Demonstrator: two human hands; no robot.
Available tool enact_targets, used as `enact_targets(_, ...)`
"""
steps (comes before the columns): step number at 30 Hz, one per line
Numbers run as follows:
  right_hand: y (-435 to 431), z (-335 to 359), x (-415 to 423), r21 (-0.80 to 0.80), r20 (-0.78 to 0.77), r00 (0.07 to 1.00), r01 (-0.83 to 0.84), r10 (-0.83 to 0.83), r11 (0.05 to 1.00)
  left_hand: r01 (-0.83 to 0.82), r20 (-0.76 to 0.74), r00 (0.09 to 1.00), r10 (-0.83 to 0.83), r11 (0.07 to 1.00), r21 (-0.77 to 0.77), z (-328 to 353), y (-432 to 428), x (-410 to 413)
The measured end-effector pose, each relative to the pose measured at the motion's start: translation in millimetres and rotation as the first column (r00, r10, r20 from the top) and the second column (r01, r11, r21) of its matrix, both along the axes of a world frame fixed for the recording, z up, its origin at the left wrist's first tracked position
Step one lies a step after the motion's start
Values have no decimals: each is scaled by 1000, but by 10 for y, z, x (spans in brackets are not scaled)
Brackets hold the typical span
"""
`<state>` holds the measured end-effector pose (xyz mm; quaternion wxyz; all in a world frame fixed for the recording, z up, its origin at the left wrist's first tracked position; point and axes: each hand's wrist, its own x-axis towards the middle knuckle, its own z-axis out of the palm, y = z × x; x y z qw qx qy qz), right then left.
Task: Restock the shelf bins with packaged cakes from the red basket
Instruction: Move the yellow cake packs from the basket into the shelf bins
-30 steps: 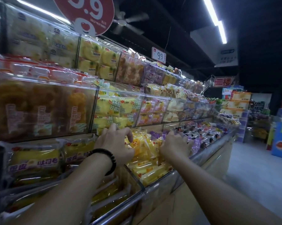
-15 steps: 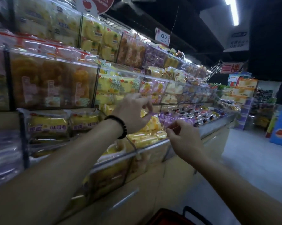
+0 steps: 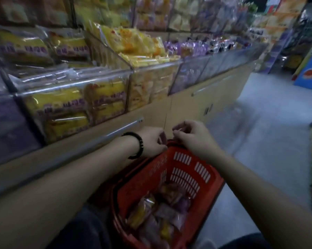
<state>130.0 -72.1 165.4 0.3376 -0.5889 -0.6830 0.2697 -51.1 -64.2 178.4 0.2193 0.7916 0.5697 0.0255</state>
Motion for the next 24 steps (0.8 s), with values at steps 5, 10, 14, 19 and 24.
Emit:
enact_targets(5,-25,-875,147,-234,121,992,49,-21,971,-38,-52,998,28,978,-205,-804,113,-8)
enact_targets(10,20,-1590,314,-396,392,909,28,142,918,48,-277,952,-127,960,-275,-1438,342,-55)
enact_targets(14,37,-2102,141,-587,512,774,-3,374,810,80,-392,883,-260,905,-418,-1560,441,16)
enact_targets(19,108,-2623,-214,-714,475,728,-10,494,700,120,-419,823,-384,838,-532,-1711,542,-2)
enact_targets(24,171,-3120,-521,-707,424,788,-20,447,707,112,-381,844,-376,819,-562,-1813,623,-100)
